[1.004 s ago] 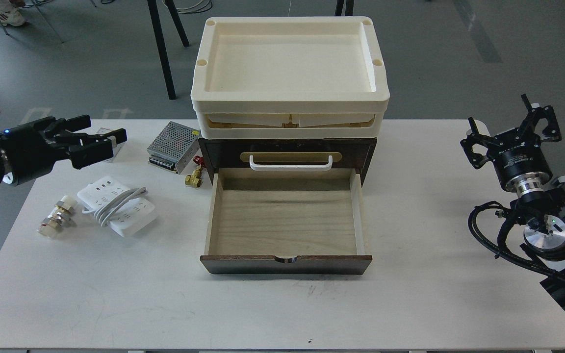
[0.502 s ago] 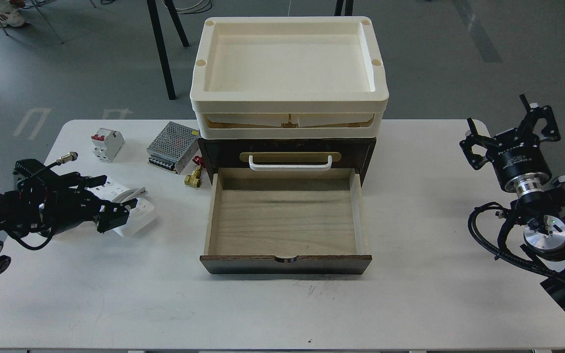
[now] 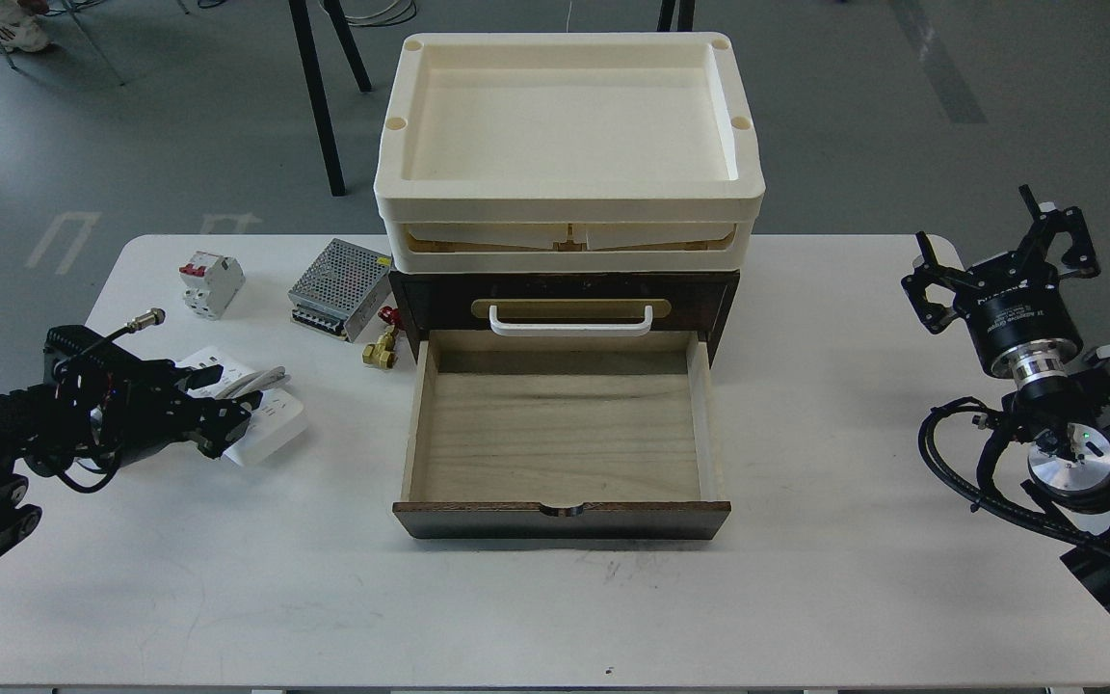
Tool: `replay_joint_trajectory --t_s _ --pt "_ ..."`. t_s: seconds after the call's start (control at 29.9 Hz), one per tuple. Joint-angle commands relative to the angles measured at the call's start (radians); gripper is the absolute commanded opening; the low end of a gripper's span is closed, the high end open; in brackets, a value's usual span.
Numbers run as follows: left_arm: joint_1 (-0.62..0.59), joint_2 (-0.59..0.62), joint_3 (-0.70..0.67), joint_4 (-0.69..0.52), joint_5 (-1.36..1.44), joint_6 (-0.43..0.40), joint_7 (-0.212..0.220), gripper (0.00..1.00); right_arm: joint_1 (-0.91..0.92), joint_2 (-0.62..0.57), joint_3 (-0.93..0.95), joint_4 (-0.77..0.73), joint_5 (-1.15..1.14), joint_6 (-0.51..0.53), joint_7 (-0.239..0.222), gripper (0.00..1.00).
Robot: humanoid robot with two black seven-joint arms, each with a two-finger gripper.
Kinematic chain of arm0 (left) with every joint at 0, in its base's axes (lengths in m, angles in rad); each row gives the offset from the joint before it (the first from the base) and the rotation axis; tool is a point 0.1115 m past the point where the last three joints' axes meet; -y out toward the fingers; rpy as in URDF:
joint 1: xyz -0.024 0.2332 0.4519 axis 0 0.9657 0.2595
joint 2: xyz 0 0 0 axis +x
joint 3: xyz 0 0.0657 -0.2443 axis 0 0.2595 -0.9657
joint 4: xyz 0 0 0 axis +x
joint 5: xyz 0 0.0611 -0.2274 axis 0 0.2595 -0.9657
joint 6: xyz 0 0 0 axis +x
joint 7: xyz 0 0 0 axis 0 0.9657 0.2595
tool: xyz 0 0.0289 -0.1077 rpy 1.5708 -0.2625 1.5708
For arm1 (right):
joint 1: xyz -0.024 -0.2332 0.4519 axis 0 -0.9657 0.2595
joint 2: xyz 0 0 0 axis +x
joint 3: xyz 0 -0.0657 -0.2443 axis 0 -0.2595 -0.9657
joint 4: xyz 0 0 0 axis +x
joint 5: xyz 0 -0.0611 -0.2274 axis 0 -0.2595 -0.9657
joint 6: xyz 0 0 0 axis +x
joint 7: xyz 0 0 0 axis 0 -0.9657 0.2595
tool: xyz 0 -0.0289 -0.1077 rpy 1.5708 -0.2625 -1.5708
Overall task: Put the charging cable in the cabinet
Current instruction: 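Lower the left gripper and grasp the white power strip with cable, then lift the held power strip up and toward the cabinet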
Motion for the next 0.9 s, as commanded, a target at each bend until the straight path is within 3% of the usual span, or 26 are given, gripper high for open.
replay_joint_trajectory --t_s 0.0,0.13,0.27,0.4,0.64,0.87 --pt "0.0 -0.008 -0.001 0.006 -0.002 -0.031 0.001 0.49 0.0 0.0 0.0 0.0 -0.001 0.0 0.0 1.0" --pt "-0.003 -0.011 -0.001 0.004 -0.014 -0.036 0.001 0.4 0.0 0.0 0.0 0.0 -0.001 -0.001 0.0 1.0" --pt "-0.008 -0.01 -0.001 0.004 -0.017 -0.051 0.0 0.21 0.0 -0.002 0.0 0.0 -0.001 -0.001 0.0 1.0" --pt "-0.016 -0.007 -0.004 -0.007 -0.029 -0.065 -0.006 0.13 0.0 0.0 0.0 -0.002 -0.001 -0.003 0.0 1.0" --pt "-0.069 0.07 -0.015 -0.056 -0.072 -0.066 -0.008 0.1 0.001 0.0 0.0 0.0 -0.001 -0.003 0.0 1.0" --pt "-0.177 0.298 -0.017 -0.276 -0.103 -0.092 -0.009 0.09 0.0 0.0 0.0 -0.002 -0.001 -0.003 -0.001 1.0"
